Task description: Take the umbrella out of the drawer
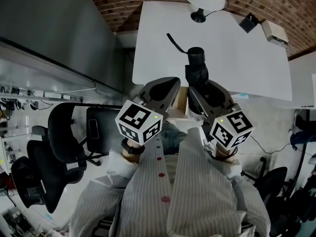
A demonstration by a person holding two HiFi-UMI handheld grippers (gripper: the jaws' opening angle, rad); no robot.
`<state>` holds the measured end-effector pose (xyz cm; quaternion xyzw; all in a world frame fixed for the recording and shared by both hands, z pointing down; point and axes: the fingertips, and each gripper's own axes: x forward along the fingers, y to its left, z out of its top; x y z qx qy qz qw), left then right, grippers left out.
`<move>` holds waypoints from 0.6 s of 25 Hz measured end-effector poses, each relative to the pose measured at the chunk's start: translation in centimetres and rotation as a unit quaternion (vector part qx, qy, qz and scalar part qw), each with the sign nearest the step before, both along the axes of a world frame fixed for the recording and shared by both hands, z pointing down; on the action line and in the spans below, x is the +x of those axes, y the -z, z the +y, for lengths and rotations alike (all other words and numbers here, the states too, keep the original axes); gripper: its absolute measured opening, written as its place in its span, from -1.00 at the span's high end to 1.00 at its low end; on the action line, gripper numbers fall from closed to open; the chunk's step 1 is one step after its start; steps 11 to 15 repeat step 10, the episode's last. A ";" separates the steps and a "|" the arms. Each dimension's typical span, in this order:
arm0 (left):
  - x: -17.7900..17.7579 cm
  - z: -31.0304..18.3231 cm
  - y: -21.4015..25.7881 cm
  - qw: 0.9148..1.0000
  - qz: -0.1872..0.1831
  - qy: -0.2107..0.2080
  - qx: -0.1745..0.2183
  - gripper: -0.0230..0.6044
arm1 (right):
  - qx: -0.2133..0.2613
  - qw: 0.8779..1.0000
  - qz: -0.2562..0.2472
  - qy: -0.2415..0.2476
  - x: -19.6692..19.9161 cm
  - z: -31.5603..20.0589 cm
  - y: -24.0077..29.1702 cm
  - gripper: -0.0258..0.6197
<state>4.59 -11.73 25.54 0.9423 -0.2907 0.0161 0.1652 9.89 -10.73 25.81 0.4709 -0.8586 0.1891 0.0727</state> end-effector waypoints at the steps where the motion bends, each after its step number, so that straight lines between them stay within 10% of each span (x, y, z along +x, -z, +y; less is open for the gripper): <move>1: 0.1 0.1 0.0 1.000 0.000 -0.002 -0.001 0.93 | -0.001 1.000 -0.002 -0.001 0.1 0.0 0.0 0.33; 15: 1.8 0.7 -1.0 0.999 -0.011 -0.046 -0.021 0.93 | -0.004 1.000 -0.002 -0.008 1.0 0.1 -0.3 0.32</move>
